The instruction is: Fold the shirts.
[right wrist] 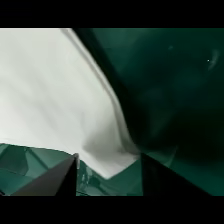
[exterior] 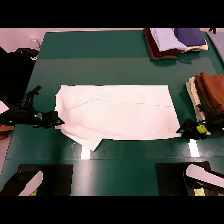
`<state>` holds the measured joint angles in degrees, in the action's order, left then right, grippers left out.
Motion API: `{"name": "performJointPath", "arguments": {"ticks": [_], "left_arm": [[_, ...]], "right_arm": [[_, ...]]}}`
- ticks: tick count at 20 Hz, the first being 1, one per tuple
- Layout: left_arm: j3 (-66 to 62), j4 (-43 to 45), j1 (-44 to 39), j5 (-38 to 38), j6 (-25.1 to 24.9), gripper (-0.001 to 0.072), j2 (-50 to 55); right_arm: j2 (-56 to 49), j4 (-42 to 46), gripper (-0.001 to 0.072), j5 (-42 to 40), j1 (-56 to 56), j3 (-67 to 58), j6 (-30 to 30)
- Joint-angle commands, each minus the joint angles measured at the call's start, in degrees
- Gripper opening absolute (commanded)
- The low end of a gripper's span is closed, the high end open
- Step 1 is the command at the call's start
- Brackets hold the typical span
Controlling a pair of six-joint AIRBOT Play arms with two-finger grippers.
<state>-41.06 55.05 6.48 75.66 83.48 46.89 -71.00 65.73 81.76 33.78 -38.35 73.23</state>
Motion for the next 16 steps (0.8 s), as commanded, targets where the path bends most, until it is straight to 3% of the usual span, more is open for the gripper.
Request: {"name": "performJointPath", "arguments": {"ticks": [1, 3, 4, 9, 11, 16], "left_arm": [[-0.2, 0.1, 0.0, 0.4, 0.0, 0.0019, 0.0], [-0.3, 1.0, 0.0, 2.5, -0.2, 0.0018, -0.1], [-0.4, 2.0, 0.0, 3.8, -0.1, 0.0017, -0.1], [-0.8, 4.0, 0.0, 6.4, 2.0, 0.0018, -7.7], [-1.0, 4.0, 0.0, 5.9, 2.1, 0.0018, -9.9], [-1.1, 4.5, 0.0, -7.8, 1.9, 0.0018, -5.7]], "right_arm": [[-1.6, -1.7, 0.0321, -4.5, -5.6, 1.4, -0.7], [0.1, -1.1, 0.0068, -4.5, -9.4, 0.6, -1.7], [1.7, -0.7, 0.0015, -3.6, -10.8, -0.4, -1.7], [13.3, 8.5, 0.0015, 2.6, -14.1, -4.6, -1.1], [17.2, 9.4, 0.0014, 1.3, -14.1, -5.6, -0.2], [12.2, 8.8, 0.0014, -1.0, -14.1, -16.0, 0.8]]}}
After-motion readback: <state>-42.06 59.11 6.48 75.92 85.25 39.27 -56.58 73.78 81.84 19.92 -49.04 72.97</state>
